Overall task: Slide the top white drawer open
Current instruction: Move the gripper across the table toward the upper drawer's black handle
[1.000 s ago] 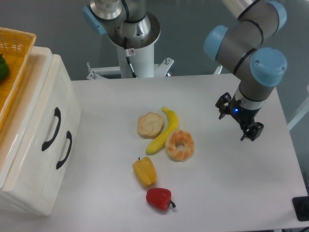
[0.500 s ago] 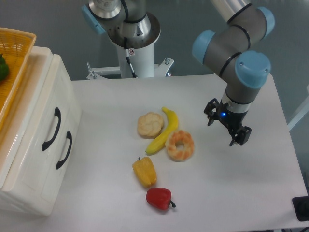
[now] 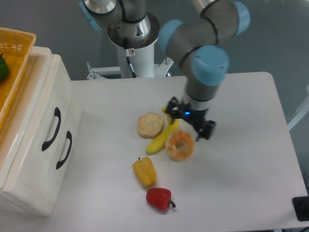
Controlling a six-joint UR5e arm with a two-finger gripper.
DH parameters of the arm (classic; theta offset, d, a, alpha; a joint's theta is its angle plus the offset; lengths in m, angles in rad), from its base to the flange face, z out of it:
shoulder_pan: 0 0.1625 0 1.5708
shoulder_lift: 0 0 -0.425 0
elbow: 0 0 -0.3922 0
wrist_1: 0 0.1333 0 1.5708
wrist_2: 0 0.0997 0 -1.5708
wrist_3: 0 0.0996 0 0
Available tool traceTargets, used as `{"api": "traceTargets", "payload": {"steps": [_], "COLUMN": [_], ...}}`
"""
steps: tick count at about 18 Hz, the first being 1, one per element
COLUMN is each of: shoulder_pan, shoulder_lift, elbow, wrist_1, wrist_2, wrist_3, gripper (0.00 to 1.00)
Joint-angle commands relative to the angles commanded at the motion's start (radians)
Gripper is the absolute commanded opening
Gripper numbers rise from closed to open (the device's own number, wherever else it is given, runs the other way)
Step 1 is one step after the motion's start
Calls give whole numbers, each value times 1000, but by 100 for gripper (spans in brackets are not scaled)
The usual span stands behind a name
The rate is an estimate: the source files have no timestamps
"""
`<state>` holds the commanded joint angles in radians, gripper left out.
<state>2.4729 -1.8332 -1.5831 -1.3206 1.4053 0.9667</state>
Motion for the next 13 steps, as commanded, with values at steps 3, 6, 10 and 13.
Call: {"api": "traceTargets", "payload": {"steps": [3, 6, 10, 13], "shoulder_pan": [-38, -116, -157, -187], "shoulder_lift": [15, 12, 11, 2], "elbow": [6, 46, 60, 63], "wrist_1": [-49, -92, -95, -97], "wrist_2": [-43, -68, -141, -167], "wrist_3": [-43, -224, -338, -422], "gripper": [100, 100, 100, 100]}}
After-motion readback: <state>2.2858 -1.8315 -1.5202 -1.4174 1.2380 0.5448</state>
